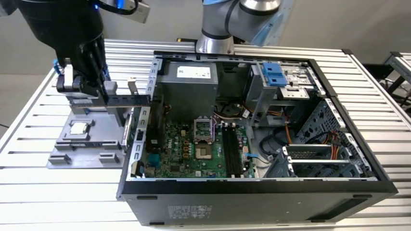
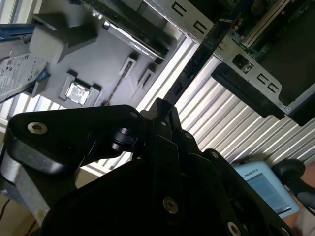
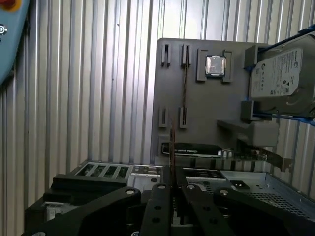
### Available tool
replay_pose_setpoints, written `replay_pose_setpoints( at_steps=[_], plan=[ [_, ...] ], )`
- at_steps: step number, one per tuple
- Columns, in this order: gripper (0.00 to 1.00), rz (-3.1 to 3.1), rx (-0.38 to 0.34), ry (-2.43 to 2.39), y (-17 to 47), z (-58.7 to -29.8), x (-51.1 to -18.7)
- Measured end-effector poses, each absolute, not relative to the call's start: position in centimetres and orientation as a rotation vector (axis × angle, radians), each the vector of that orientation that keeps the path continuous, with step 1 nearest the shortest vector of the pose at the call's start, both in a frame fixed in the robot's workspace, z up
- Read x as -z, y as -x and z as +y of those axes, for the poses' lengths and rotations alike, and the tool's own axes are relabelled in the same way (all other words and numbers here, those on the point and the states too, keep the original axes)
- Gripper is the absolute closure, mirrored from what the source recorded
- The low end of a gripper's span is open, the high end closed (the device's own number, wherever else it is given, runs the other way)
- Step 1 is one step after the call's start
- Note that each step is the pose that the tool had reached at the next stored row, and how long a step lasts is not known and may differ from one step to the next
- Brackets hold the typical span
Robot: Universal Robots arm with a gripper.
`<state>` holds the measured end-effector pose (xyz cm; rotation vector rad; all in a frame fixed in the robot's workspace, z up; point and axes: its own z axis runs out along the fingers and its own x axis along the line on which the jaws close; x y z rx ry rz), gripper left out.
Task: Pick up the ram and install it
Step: 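Pick up the ram and move it above insertion slot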
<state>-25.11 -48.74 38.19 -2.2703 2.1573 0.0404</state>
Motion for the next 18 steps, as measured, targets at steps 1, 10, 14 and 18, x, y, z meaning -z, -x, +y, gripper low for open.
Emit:
replay_pose_setpoints(
  at_steps=[1,10,14,18],
  plan=[
    [1.0,2.157,-0.04,2.27,24.8,-48.7,-38.2],
    [1.0,2.157,-0.04,2.27,21.5,-48.7,-38.2],
    [1.0,2.157,-0.04,2.27,19.9,-48.7,-38.2],
    [1.0,2.157,-0.04,2.27,18.2,-48.7,-38.2]
  ],
)
